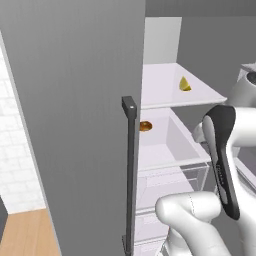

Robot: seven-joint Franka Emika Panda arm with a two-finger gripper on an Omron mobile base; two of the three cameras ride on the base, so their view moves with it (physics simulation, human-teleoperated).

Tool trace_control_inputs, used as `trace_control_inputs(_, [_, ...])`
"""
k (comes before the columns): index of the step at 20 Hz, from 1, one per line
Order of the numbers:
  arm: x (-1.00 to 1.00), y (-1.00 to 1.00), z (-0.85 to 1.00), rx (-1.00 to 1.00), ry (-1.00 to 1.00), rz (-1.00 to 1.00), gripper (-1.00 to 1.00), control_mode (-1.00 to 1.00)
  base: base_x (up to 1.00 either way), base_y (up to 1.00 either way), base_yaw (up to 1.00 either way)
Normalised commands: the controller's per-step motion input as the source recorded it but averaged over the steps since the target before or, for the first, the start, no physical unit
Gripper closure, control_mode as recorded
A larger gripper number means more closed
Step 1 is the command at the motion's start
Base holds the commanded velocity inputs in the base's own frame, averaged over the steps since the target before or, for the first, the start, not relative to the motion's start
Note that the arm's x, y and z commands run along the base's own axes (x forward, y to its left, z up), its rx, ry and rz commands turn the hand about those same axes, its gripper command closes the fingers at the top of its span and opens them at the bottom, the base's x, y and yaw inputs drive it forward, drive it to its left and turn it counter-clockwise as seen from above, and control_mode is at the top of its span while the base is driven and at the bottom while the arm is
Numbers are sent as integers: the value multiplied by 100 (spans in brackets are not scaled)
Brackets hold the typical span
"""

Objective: Grab a lemon wedge from the fridge and one ice cube from the ice bowl, and put them in the glass of lemonade.

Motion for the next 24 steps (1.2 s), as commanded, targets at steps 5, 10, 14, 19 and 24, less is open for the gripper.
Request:
trace_control_inputs(5, [-32,0,31,9,-16,1,-100,-100,0,0,0])
trace_control_inputs(10, [-13,32,79,4,-14,0,-100,-100,0,0,0])
trace_control_inputs(14, [-15,22,100,-4,0,0,-100,-100,0,0,0])
trace_control_inputs(19, [79,12,48,-6,0,0,-100,-100,0,0,0])
trace_control_inputs(24, [100,-2,-35,-1,3,-1,-100,-100,0,0,0])
